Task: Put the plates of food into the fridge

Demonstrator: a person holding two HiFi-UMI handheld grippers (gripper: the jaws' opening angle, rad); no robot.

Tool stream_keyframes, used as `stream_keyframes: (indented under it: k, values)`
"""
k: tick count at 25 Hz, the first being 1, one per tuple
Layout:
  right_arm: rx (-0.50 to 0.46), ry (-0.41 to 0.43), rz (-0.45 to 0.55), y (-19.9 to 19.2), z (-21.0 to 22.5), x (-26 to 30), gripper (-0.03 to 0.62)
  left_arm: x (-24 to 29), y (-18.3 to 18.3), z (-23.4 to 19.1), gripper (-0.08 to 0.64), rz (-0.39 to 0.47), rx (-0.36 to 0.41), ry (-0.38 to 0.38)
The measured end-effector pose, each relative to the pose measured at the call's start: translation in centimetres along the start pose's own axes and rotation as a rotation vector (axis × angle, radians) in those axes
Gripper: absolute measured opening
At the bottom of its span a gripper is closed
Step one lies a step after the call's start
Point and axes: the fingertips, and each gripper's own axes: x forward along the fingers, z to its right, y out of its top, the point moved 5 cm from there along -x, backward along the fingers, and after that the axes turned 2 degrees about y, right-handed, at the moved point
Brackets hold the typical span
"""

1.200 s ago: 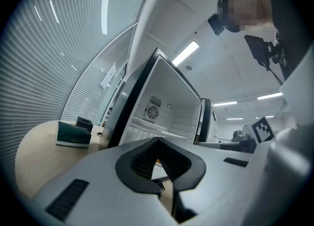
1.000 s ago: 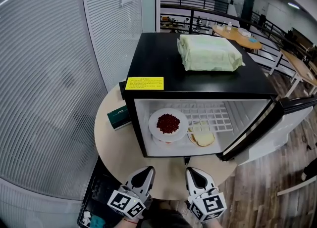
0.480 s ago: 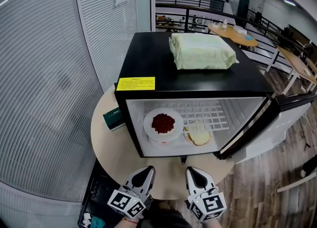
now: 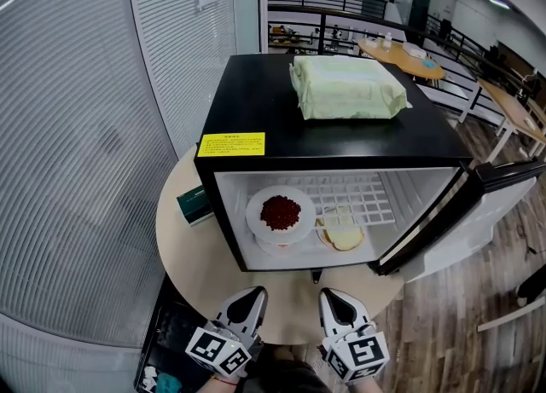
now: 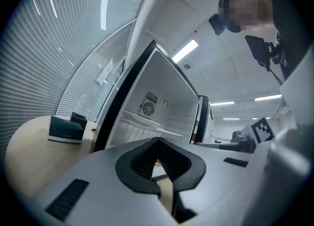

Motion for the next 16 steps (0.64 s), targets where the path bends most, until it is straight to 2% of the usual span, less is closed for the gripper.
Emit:
stream_keyframes:
  k: [16]
  values:
    - [0.010,-0.001,-0.004,-0.15,-0.11,0.62,0.006,-0.14,-0.33,-0.94,0.006,-0.011,0.004,0.006]
